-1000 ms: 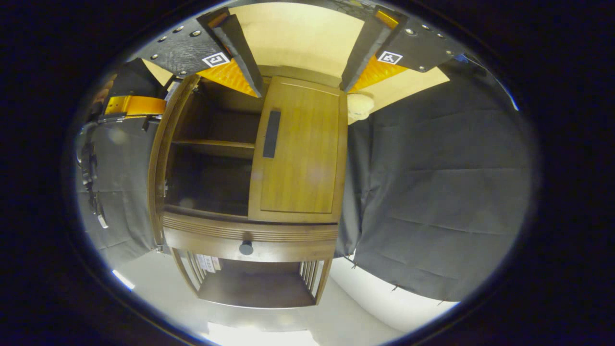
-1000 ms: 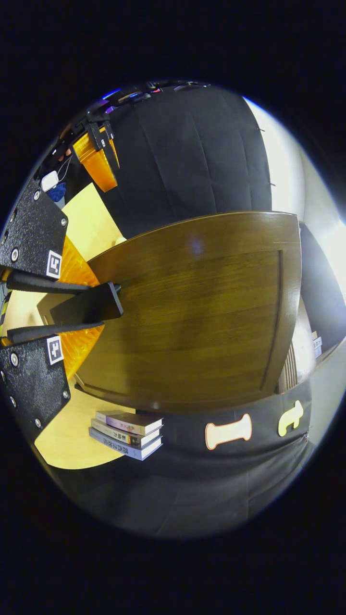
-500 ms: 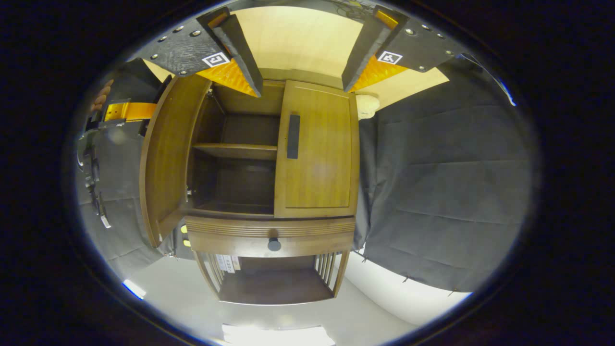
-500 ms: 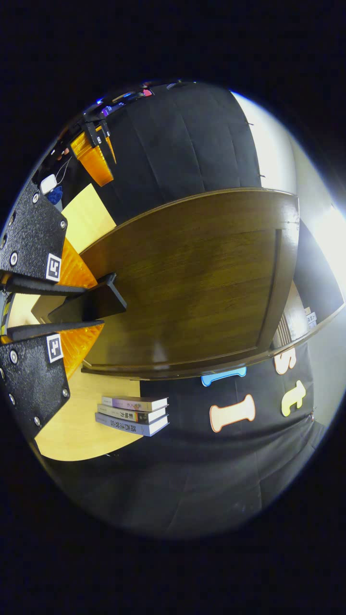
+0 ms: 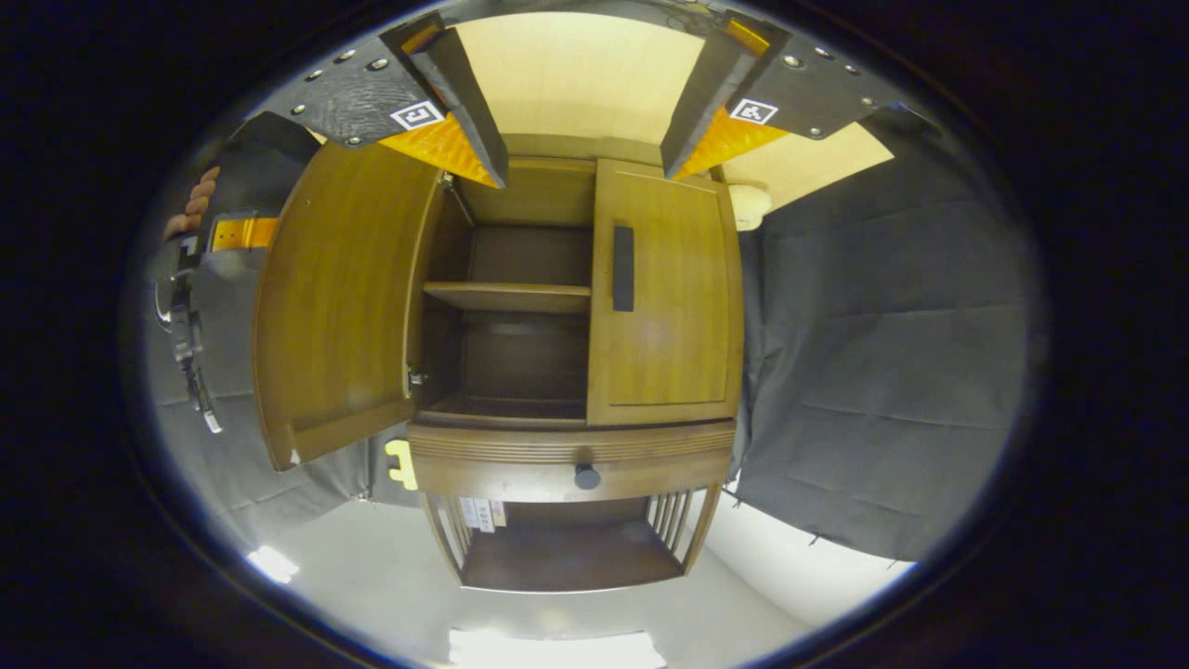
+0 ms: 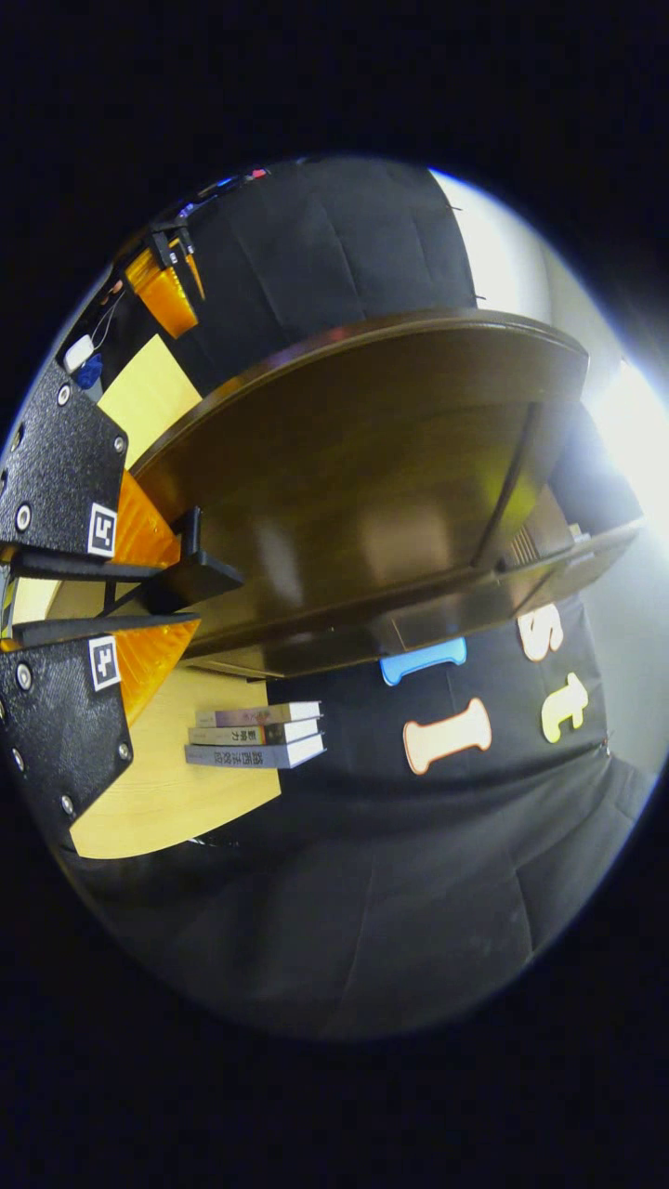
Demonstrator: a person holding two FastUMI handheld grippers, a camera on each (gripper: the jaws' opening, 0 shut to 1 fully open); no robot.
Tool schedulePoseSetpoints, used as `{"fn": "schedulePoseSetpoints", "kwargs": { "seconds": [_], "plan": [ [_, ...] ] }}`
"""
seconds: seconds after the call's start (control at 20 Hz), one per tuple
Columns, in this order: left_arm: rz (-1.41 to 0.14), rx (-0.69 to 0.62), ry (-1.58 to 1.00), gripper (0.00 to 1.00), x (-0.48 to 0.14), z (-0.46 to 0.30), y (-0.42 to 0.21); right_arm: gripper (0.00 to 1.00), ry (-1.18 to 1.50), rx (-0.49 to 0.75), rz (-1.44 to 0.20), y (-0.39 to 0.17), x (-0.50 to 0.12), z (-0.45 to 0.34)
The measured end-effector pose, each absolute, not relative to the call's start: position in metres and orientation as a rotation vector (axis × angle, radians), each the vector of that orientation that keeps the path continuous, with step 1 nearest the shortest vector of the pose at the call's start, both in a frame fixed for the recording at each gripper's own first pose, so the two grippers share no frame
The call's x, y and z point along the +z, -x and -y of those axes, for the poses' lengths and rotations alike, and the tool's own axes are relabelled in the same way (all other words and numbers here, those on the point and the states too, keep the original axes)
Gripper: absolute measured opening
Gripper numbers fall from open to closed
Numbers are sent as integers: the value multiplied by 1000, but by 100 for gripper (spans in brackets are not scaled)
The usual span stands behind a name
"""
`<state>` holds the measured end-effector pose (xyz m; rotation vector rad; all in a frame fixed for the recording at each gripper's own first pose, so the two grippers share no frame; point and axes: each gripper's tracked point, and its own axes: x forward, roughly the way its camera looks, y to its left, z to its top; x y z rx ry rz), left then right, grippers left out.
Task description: Open the right door of the double-door shoe cabinet with the right hand, and open the left door with the left hand.
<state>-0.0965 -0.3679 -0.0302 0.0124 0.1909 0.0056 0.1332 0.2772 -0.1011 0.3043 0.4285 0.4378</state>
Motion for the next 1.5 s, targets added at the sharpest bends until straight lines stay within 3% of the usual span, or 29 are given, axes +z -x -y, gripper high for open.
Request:
{"fn": "schedulePoseSetpoints", "kwargs": {
  "seconds": [0.65, 0.7, 0.9, 0.95, 1.2, 1.45, 1.5],
  "plan": [
    [-256, 14, -1, 100, -43, 373, 86, 15, -295, 461, -423, -133, -95, -277],
    [-261, 19, -2, 89, -45, 371, 84, 15, -289, 456, -427, -132, -96, -276],
    [-269, 31, 17, 95, -48, 363, 75, 22, -264, 479, -469, -123, -104, -276],
    [-273, 29, 19, 95, -50, 362, 71, 27, -254, 481, -488, -117, -106, -270],
    [-281, 26, 13, 98, -51, 349, 43, 91, -217, 373, -498, -106, -114, -234],
    [-253, 19, 9, 100, -36, 322, -10, 96, -212, 280, -502, -87, -105, -215],
    [-246, 14, 8, 95, -33, 317, -25, 95, -204, 252, -501, -81, -103, -209]
  ]
}}
